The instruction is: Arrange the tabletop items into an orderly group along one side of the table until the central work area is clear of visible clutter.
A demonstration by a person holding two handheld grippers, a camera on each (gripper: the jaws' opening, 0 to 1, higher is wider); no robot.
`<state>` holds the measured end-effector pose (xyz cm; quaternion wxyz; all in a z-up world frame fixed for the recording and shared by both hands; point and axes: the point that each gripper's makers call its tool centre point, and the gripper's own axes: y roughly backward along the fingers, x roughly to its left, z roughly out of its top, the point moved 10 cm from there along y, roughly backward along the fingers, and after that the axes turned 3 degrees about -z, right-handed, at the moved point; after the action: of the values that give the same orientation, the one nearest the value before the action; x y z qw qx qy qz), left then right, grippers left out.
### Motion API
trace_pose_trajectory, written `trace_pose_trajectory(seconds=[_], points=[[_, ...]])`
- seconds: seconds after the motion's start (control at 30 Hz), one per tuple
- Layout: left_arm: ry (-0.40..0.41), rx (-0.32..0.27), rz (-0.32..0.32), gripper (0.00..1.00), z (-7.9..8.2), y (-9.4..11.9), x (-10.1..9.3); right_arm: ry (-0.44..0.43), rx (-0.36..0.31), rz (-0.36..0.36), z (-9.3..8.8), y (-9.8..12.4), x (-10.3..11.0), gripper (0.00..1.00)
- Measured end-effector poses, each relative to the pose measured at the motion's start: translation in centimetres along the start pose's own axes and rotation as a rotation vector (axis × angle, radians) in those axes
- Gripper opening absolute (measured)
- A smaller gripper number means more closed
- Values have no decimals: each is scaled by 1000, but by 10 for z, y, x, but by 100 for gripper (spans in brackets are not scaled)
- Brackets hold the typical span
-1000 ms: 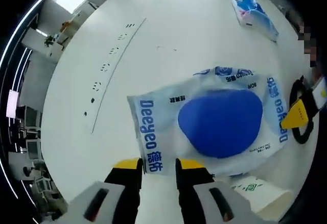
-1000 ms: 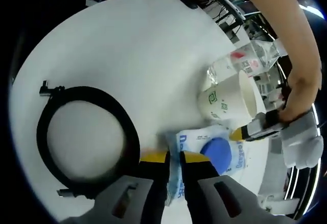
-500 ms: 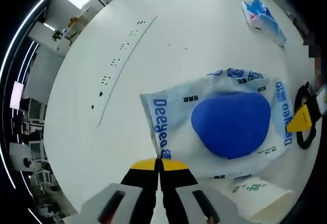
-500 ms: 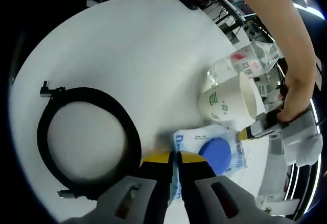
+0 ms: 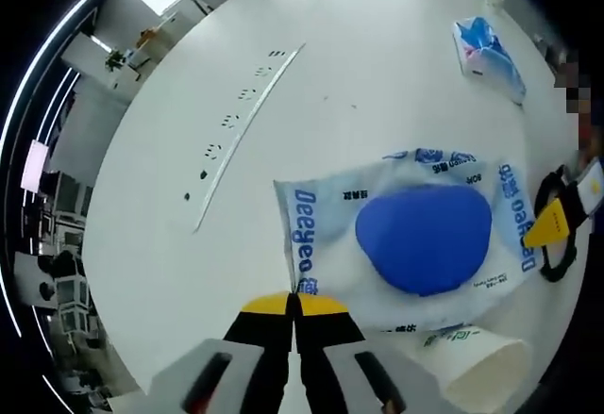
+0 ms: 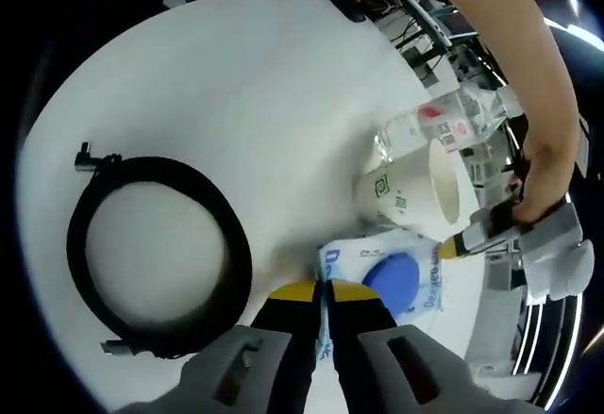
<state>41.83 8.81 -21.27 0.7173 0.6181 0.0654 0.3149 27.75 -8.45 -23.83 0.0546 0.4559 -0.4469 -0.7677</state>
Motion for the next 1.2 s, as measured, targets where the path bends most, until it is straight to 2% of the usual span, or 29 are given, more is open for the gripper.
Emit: trace_pose_trajectory(seconds=[0.2,0.27,0.5,0.7,0.87,1.2], points=[[3,-35,24,0,5,12,0,15,11,-30,-2,11,-1,0],[-1,-40,32,0,7,16,0,52,21,-64,0,17,-1,0],[-18,-61,49,0,12,30,-4,131,52,-109,4,33,-3,0],[-32,-85,58,0,17,46,-7,139,52,-117,5,46,-4,0],[-54,-90,58,0,19,56,-18,152,46,-108,6,56,0,0],[-86,-104,38,0,22,65,-39,194,49,-96,5,82,15,0]])
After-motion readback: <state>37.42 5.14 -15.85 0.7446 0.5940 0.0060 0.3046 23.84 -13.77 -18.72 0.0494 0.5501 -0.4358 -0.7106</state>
